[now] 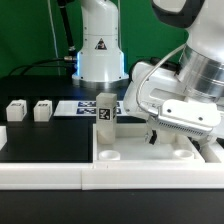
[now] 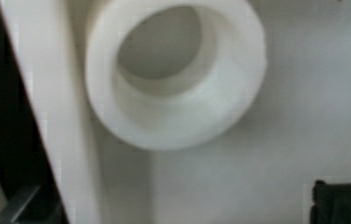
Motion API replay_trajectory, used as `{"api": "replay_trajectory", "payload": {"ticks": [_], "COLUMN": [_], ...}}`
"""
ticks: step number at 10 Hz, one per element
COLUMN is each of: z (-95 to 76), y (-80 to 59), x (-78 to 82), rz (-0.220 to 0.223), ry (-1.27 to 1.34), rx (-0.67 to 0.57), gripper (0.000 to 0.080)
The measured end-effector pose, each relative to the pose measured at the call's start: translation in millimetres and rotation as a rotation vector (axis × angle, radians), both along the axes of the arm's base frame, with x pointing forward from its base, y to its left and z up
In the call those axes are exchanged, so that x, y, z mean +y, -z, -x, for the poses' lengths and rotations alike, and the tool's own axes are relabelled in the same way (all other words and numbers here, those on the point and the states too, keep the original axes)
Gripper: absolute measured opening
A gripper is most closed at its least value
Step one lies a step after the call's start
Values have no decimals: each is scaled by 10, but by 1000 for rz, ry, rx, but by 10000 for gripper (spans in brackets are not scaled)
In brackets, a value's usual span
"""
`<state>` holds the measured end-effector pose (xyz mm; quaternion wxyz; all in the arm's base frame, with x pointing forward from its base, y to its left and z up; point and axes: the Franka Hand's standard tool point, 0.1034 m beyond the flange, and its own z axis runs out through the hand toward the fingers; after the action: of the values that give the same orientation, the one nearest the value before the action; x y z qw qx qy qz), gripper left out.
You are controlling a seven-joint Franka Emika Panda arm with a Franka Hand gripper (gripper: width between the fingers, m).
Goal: Assemble square table
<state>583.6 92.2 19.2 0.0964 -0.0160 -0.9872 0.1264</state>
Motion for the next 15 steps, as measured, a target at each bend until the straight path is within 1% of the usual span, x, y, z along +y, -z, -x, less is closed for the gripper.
{"api": "replay_trajectory", "payload": {"ticks": [1, 2, 3, 4, 5, 6, 7, 8, 9, 10, 11, 12, 13, 14, 15], "z": [0, -16, -69, -97, -95, -110, -79, 5, 77, 120, 128, 99, 101, 104, 124], "y": [0, -45, -232, -498, -721, -1028, -1264, -1334, -1331, -1264, -1165, -1168, -1170, -1163, -1143], "x": [-1, -1, -15, -57, -113, -243, -479, -749, -1040, -1283, -1422, -1421, -1398, -1402, -1408], "rz": [0, 2, 11, 29, 54, 78, 104, 118, 126, 122, 89, 116, 122, 138, 137], "ry": [0, 2, 6, 13, 40, 63, 114, 151, 201, 238, 288, 388, 419, 505, 574], "rx": [0, -4, -25, -47, -60, -84, -111, -116, -122, -119, -90, -126, -135, -158, -164], "gripper": [649, 649, 649, 649, 649, 649, 649, 649, 649, 649, 649, 649, 649, 649, 649]}}
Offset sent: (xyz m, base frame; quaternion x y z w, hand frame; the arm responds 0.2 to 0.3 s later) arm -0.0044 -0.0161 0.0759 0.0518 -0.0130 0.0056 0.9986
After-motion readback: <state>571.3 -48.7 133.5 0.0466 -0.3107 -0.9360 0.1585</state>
